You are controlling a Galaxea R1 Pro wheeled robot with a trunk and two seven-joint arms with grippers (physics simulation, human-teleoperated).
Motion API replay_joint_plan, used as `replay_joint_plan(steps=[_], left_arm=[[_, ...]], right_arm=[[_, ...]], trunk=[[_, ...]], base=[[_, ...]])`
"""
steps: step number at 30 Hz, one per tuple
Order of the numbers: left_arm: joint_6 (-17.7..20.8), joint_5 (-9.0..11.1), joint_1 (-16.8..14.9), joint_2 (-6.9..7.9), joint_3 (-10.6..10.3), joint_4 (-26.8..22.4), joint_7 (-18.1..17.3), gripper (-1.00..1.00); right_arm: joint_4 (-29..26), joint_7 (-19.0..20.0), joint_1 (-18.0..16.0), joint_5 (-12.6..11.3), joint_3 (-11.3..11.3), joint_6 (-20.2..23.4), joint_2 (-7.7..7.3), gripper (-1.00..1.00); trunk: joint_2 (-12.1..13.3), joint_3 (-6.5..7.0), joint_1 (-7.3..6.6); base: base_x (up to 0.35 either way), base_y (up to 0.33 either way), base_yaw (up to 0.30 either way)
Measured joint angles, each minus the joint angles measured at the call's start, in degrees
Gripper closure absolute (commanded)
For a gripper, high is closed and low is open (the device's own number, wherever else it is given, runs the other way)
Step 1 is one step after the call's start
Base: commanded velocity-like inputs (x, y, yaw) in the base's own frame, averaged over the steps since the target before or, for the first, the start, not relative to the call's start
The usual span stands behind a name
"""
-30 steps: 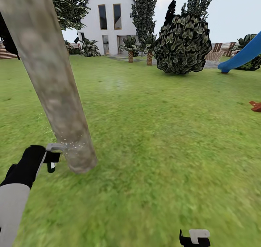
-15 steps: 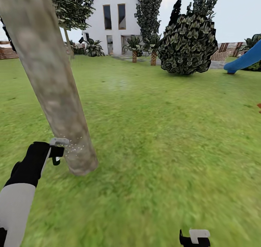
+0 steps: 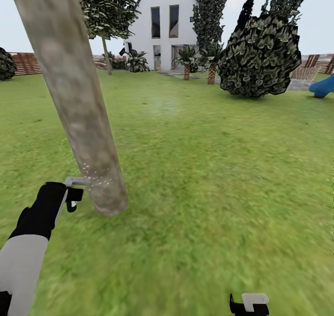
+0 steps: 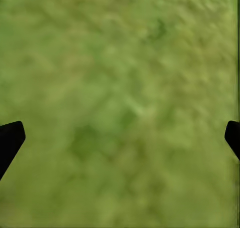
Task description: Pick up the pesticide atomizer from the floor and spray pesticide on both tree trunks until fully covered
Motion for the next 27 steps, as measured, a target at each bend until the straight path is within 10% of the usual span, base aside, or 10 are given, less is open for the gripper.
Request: replay_joint_plan(steps=[27], left_arm=[[-1.5,-0.3,1.4,0.48,0.2,5.0,0.0,1.00]], right_arm=[[0.0,0.1,0.0,0.0,0.0,0.0,0.00,-1.00]], trunk=[[0.0,0.00,0.00]], base=[[0.078,-0.268,0.087]])
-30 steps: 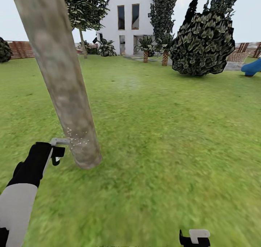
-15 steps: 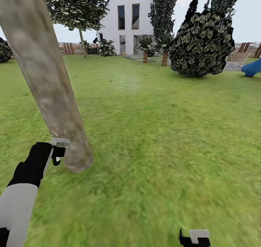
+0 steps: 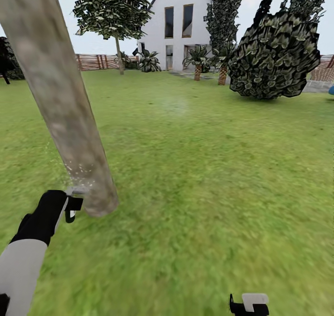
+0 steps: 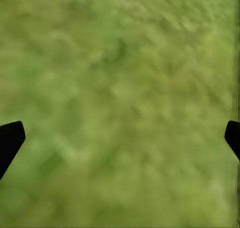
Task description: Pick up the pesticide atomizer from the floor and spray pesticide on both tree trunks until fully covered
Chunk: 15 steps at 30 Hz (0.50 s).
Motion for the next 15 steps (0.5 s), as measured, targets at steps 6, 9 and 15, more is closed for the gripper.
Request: replay_joint_plan(steps=[6,9,15], left_arm=[[-3.1,0.7,0.7,-5.09,-0.3,1.3,0.5,1.00],[-3.6,-0.8,1.0,-4.17,2.4,3.3,0.4,1.00],[-13.3,0.0,1.6,1.68,7.7,15.6,0.5,1.00]], right_arm=[[0.0,0.0,0.0,0.0,0.0,0.0,0.00,-1.00],[0.0,0.0,0.0,0.0,0.0,0.0,0.00,-1.00],[0.0,0.0,0.0,0.0,0.1,0.0,0.00,-1.00]], trunk=[[0.0,0.00,0.00],[0.0,0.00,0.00],[0.0,0.00,0.00]], base=[[0.083,-0.274,0.000],[0.094,-0.274,0.000],[0.167,-0.246,0.177]])
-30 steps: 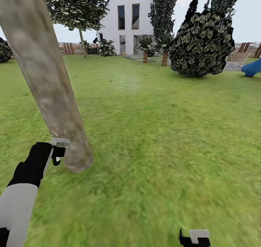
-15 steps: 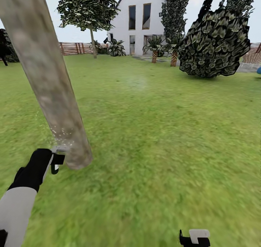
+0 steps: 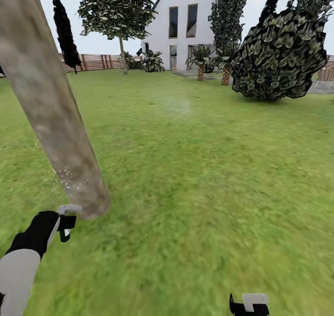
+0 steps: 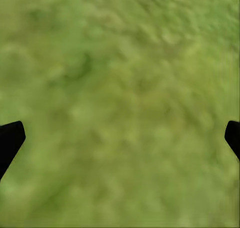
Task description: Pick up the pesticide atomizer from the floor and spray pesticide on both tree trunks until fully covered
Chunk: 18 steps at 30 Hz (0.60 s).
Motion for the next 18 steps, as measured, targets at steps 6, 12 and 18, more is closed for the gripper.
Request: replay_joint_plan(steps=[6,12,18], left_arm=[[-2.0,-0.5,1.2,-0.08,1.0,1.3,0.2,1.00],[-10.9,0.4,3.6,-2.96,4.8,1.5,7.6,1.00],[-11.2,0.1,3.6,-4.97,4.9,0.7,7.5,1.00]], right_arm=[[0.0,0.0,0.0,0.0,0.0,0.0,0.00,-1.00],[0.0,0.0,0.0,0.0,0.0,0.0,0.00,-1.00],[0.0,0.0,0.0,0.0,-0.1,0.0,0.00,-1.00]], trunk=[[0.0,0.00,0.00],[0.0,0.00,0.00],[0.0,0.00,0.00]], base=[[0.194,-0.226,0.277],[0.213,-0.212,0.177],[0.108,-0.245,0.003]])
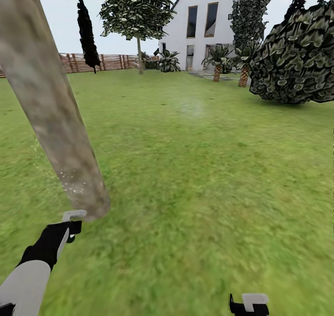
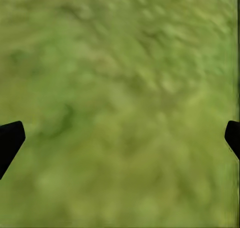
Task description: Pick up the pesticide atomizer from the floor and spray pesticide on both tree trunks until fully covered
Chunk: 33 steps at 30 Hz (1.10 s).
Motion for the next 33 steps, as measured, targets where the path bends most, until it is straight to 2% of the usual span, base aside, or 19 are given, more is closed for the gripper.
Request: replay_joint_plan(steps=[4,14,20,26,29,30,31,32,33], left_arm=[[0.2,0.1,0.0,0.06,0.2,0.0,-0.2,1.00],[0.2,0.1,0.0,0.09,0.4,-0.1,0.2,1.00],[0.0,0.1,0.0,0.02,0.2,-0.1,0.4,1.00],[0.2,0.2,0.0,-0.17,0.0,-0.1,-0.2,1.00],[0.9,0.2,-0.6,-0.84,-0.2,-0.2,-0.4,1.00],[1.3,0.5,-1.0,-1.76,-0.9,-0.3,-0.5,1.00],[1.8,0.5,-1.7,-2.72,-1.7,-0.4,-0.5,1.00],[3.6,0.5,-3.3,-3.90,-3.4,-0.7,-0.5,1.00],[5.6,0.3,-4.9,-4.48,-5.1,-0.8,-0.5,1.00]], right_arm=[[0.0,-0.1,0.0,0.0,0.0,0.0,0.00,-1.00],[0.0,0.0,0.0,0.0,0.1,0.0,0.00,-1.00],[0.0,0.0,0.0,0.0,0.1,0.0,0.00,-1.00],[0.0,0.0,0.0,0.0,0.1,0.0,0.00,-1.00],[0.0,-0.1,0.0,0.0,0.0,0.0,0.00,-1.00],[0.0,-0.1,0.0,0.0,0.0,0.0,0.00,-1.00],[0.0,-0.1,0.0,0.0,0.0,0.0,0.00,-1.00],[0.0,-0.1,0.0,0.0,0.0,0.0,0.00,-1.00],[0.0,-0.1,0.0,0.0,0.0,0.0,0.00,-1.00]], trunk=[[0.0,0.00,0.00],[0.0,0.00,0.00],[0.0,0.00,0.00],[0.0,0.00,0.00],[0.0,0.00,0.00],[0.0,0.00,0.00],[0.0,0.00,0.00],[0.0,0.01,0.00],[0.0,0.01,-0.01]], base=[[0.003,-0.272,0.116],[0.034,-0.272,0.264],[0.184,-0.229,0.047],[-0.037,-0.179,0.262],[-0.005,-0.006,0.278],[-0.001,-0.001,0.278],[0.000,-0.001,0.278],[0.000,0.000,0.278],[0.000,0.000,0.278]])
